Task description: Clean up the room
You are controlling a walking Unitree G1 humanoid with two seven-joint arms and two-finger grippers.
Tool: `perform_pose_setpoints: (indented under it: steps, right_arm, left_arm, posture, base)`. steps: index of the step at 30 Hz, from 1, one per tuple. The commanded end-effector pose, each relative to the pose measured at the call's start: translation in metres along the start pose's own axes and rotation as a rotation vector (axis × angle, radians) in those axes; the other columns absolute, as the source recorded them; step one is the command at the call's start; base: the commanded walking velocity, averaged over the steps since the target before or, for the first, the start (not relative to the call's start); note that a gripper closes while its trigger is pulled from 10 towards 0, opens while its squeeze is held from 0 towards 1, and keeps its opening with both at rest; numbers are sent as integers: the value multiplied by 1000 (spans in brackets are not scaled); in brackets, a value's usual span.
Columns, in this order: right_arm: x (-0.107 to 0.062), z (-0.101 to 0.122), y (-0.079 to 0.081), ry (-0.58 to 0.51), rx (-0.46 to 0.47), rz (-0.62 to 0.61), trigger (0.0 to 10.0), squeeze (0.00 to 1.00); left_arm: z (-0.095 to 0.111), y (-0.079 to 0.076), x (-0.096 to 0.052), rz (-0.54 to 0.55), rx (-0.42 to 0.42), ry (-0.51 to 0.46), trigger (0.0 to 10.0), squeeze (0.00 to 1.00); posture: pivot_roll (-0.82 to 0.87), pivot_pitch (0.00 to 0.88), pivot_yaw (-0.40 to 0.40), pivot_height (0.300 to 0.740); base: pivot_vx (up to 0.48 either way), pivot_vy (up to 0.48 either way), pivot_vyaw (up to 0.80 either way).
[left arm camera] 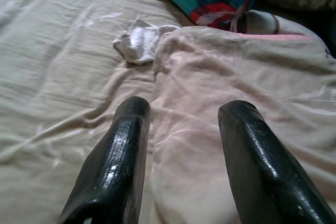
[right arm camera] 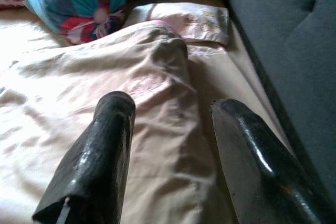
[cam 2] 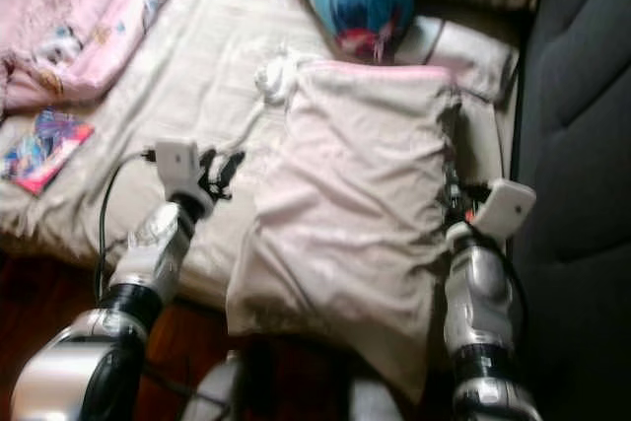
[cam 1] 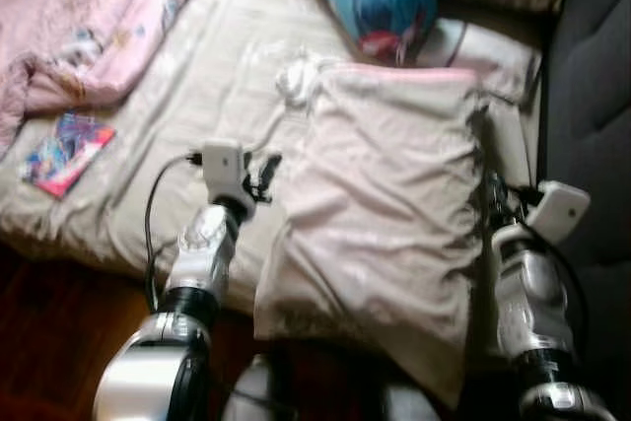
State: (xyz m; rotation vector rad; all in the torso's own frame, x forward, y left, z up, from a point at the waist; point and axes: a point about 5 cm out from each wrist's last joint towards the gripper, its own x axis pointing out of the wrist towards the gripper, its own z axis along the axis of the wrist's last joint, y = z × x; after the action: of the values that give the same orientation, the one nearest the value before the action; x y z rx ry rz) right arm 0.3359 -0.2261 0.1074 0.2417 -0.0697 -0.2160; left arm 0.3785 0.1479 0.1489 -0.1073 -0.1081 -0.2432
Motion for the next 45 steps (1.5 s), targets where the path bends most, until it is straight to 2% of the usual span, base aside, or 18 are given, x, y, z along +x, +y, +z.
perform_pose_setpoints:
  steps: [1,8,16,26,39,45]
  right_arm:
    - [-5,-11,-1,40,0,-12,10000,0]
    - [-5,-13,0,38,3,-9,10000,0]
    - [-4,-14,3,40,13,-9,10000,0]
    - [-3,-14,6,38,20,-4,10000,0]
    - [-2,-15,8,33,19,-4,10000,0]
    - [-1,-16,3,56,5,-16,10000,0]
  left_arm:
    - [-11,8,-9,32,-10,36,10000,0]
    - [-9,11,-8,49,-1,33,10000,0]
    - [-6,12,-7,48,-5,28,10000,0]
    - [-3,12,-7,37,16,5,10000,0]
    - [-7,5,-7,7,-2,19,10000,0]
    - [-10,6,-8,33,-6,35,10000,0]
  posture:
    - [56,287,27,740]
    - [57,280,30,740]
    - [61,275,35,740]
    - [66,272,36,740]
    - [70,270,34,740]
    - [80,268,34,740]
  base:
    - [0,0,0]
    - [0,202,-768]
    - [0,112,0]
    - [0,88,-776]
    - [0,0,0]
    - [82,0,0]
